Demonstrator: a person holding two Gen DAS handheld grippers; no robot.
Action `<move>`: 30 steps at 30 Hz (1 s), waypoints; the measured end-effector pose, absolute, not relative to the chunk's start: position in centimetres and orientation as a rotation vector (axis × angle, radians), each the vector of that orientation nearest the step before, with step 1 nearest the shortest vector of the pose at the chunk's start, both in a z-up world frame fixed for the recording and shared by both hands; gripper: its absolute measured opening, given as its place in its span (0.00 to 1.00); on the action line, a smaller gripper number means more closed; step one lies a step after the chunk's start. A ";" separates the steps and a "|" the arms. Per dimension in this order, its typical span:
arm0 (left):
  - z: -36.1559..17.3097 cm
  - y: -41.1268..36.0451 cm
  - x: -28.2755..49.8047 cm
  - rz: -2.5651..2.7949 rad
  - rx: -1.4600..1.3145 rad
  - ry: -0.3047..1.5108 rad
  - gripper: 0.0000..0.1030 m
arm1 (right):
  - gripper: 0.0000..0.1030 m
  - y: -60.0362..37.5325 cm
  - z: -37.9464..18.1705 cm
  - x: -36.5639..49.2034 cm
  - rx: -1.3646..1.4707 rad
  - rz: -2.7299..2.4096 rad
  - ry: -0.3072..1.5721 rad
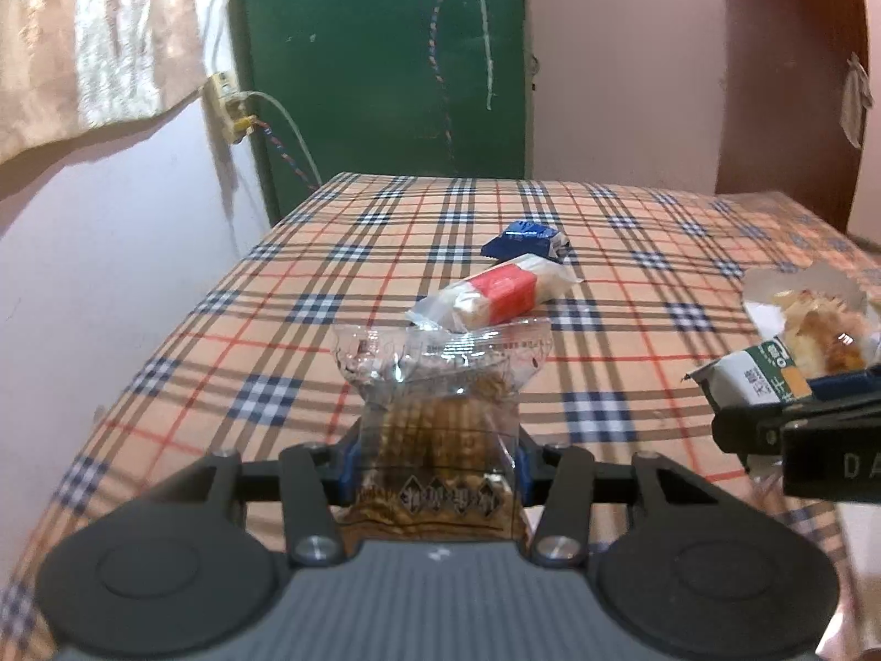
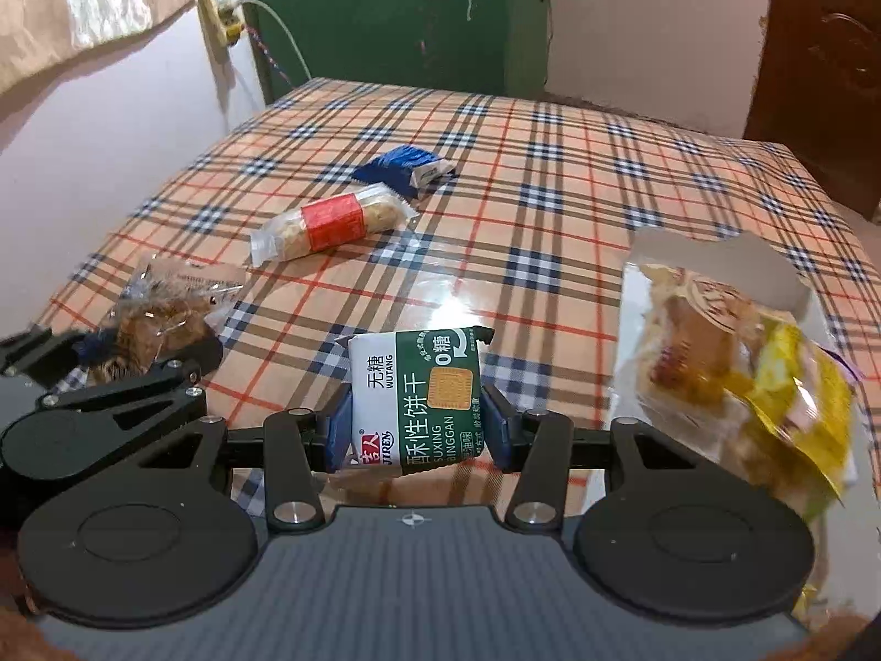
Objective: Organize snacks
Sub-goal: 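Carry the cookie bag and biscuit packet over the white box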
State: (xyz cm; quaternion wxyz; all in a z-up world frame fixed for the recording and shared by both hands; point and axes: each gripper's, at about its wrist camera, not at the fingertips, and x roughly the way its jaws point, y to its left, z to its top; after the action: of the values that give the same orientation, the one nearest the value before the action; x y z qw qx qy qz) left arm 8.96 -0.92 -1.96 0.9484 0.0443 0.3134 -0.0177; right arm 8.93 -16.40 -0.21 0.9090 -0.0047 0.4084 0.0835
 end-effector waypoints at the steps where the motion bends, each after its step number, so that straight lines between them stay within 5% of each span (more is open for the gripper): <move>1: -1.6 -1.1 8.5 -0.033 0.083 0.638 0.46 | 0.58 -16.6 0.2 8.4 -0.006 0.170 0.834; 30: 3.2 -3.4 1.3 -0.038 0.055 0.614 0.46 | 0.58 -21.6 5.6 -0.4 0.034 0.106 0.731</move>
State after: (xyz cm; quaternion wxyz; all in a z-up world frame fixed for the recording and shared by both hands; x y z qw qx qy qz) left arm 1.27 -3.45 3.23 0.9527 0.0273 0.3021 -0.0188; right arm -0.40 -21.56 5.64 0.9325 0.0164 0.3571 0.0516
